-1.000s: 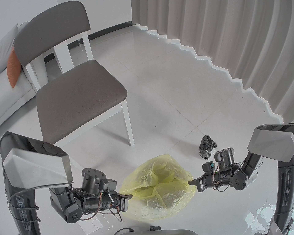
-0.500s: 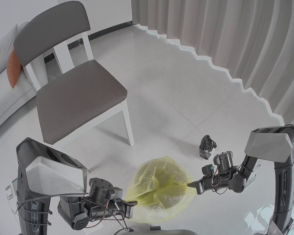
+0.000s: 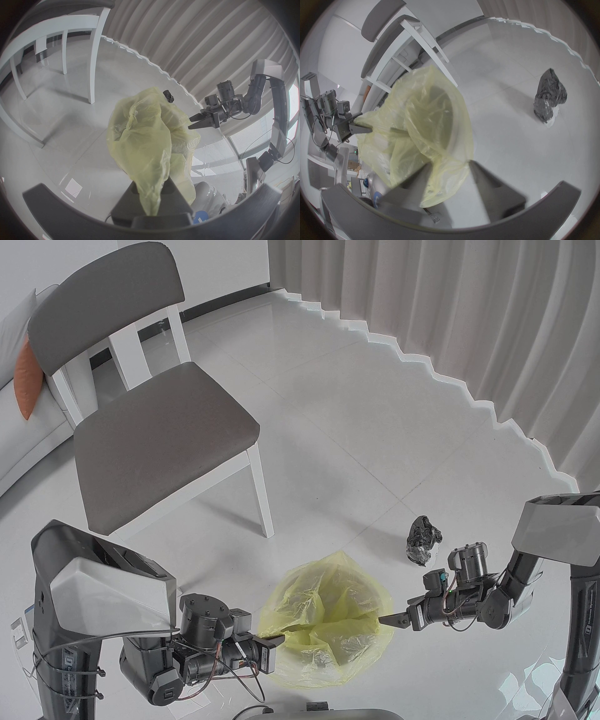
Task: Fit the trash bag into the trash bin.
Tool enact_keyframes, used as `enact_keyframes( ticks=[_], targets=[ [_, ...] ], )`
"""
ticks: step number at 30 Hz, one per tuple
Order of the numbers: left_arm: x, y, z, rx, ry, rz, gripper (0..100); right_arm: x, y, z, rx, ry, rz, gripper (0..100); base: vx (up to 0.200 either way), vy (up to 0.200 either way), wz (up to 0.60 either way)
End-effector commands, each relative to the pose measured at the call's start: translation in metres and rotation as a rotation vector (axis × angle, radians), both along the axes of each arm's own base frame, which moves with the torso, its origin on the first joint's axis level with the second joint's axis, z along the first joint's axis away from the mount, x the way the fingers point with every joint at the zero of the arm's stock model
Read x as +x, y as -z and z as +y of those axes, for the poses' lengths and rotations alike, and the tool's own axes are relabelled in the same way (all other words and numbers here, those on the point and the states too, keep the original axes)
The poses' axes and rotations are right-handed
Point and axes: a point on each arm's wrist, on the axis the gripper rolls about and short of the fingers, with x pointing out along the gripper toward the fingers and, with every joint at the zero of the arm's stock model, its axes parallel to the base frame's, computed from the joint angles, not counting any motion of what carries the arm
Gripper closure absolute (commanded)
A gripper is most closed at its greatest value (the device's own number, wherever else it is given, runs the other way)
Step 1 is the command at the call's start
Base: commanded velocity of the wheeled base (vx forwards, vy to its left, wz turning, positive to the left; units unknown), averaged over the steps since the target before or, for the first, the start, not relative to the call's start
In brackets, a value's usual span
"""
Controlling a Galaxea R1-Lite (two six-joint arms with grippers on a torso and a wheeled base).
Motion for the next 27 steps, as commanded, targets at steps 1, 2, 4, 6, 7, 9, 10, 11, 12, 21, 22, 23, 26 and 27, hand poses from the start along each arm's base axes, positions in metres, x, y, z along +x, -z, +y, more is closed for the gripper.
enact_keyframes(
  ticks=[1,2,4,6,7,9,10,11,12,21,22,23,26,27],
  targets=[
    [0.001,-0.004,-0.001,-0.005,-0.01,-0.018,100,-0.001,-0.015,-0.007,0.01,0.018,-0.034,0,0.0,0.0,0.0],
    [0.001,-0.004,0.0,-0.006,-0.013,-0.016,100,-0.002,-0.02,-0.009,0.013,0.025,-0.044,0,0.0,0.0,0.0],
    [0.0,-0.004,0.001,-0.004,-0.017,-0.013,100,-0.002,-0.028,-0.012,0.019,0.034,-0.064,0,0.0,0.0,0.0],
    [0.0,-0.001,0.003,0.008,-0.031,-0.002,100,-0.002,-0.043,-0.015,0.03,0.043,-0.101,0,0.0,0.0,0.0],
    [0.001,0.0,0.005,0.011,-0.041,-0.001,100,-0.002,-0.049,-0.017,0.035,0.05,-0.115,0,0.0,0.0,0.0],
    [0.003,0.006,0.004,0.019,-0.047,0.007,100,-0.002,-0.058,-0.021,0.041,0.061,-0.138,0,0.0,0.0,0.0],
    [0.006,0.009,0.003,0.02,-0.05,0.008,100,-0.002,-0.061,-0.022,0.043,0.066,-0.151,0,0.0,0.0,0.0],
    [0.007,0.011,0.002,0.021,-0.05,0.009,100,-0.002,-0.063,-0.023,0.045,0.068,-0.156,0,0.0,0.0,0.0],
    [0.008,0.011,0.002,0.02,-0.05,0.008,100,-0.002,-0.064,-0.023,0.046,0.07,-0.159,0,0.0,0.0,0.0],
    [0.009,0.011,0.012,0.038,-0.092,0.01,0,-0.002,-0.069,-0.03,0.046,0.089,-0.172,0,0.0,0.0,0.0],
    [0.007,0.009,0.015,0.042,-0.101,0.013,0,-0.002,-0.069,-0.03,0.046,0.089,-0.172,0,0.0,0.0,0.0],
    [0.005,0.008,0.019,0.051,-0.11,0.016,0,-0.002,-0.069,-0.029,0.047,0.087,-0.173,0,0.0,0.0,0.0],
    [0.002,0.006,0.031,0.064,-0.14,0.026,0,-0.003,-0.069,-0.03,0.044,0.085,-0.178,0,0.0,0.0,0.0],
    [0.002,0.006,0.031,0.064,-0.14,0.026,0,-0.003,-0.069,-0.03,0.044,0.085,-0.178,0,0.0,0.0,0.0]
  ],
)
